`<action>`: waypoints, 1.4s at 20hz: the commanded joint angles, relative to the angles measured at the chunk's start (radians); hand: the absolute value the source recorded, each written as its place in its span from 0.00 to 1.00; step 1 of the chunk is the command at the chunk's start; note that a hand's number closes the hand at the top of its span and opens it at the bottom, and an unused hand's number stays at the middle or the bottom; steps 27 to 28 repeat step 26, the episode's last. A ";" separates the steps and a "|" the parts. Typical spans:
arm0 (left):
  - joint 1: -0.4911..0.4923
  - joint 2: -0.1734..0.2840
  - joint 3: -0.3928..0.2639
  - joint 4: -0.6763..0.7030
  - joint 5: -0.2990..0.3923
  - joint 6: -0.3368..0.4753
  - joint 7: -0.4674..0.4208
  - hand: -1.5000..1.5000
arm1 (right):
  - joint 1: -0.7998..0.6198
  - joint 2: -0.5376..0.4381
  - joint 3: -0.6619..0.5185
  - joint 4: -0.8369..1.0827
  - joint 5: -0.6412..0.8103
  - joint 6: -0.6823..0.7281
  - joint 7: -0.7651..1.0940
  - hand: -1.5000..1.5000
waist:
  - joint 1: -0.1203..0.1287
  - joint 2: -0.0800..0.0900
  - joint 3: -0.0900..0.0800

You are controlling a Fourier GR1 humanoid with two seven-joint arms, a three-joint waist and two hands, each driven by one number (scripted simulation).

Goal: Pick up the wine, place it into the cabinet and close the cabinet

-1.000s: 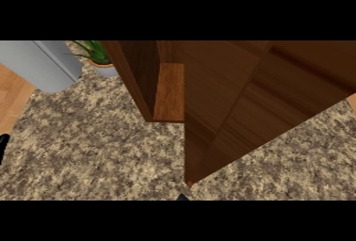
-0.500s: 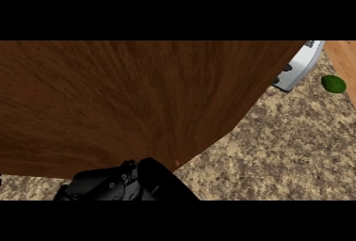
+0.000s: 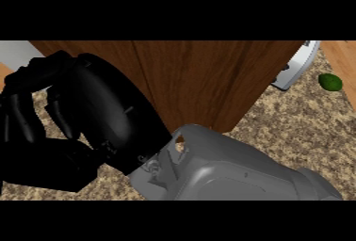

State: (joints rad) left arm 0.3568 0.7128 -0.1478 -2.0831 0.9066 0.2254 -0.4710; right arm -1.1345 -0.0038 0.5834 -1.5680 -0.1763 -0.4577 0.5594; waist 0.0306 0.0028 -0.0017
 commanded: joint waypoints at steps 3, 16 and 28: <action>0.018 -0.024 0.029 -0.002 -0.011 -0.030 0.016 0.00 | -0.075 0.003 -0.124 0.234 -0.008 0.075 -0.103 1.00 | -0.004 -0.001 0.001; -0.054 -0.055 0.042 0.039 -0.061 -0.023 0.072 0.00 | -0.082 -0.032 -0.268 0.556 -0.014 0.258 -0.345 1.00 | -0.004 0.008 0.000; -0.108 -0.082 0.026 0.044 -0.075 -0.007 0.087 0.00 | -0.085 -0.101 -0.278 0.610 0.019 0.315 -0.395 1.00 | -0.009 0.012 0.000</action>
